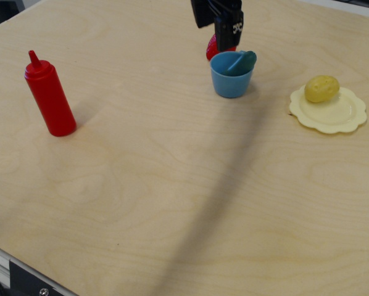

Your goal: Put cucumber in cup

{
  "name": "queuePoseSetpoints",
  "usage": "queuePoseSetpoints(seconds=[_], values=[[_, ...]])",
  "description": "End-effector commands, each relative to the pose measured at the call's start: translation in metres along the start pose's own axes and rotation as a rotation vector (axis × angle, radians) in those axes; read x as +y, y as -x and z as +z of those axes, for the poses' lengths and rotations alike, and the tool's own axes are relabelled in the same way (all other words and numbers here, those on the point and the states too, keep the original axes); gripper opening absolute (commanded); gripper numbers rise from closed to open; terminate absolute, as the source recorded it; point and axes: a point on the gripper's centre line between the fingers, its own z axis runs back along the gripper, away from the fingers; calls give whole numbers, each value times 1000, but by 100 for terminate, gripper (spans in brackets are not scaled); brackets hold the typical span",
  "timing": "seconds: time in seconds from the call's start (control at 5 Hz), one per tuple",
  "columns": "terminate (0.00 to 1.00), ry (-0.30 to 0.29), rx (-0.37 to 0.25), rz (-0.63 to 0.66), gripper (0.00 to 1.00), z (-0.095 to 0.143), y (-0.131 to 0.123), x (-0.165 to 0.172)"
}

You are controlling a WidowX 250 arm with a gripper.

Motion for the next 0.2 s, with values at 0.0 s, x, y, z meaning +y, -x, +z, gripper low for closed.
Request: queuePoseSetpoints(seconds=[0.0], values=[[100,-62,-71,-3,100,41,-22,7]])
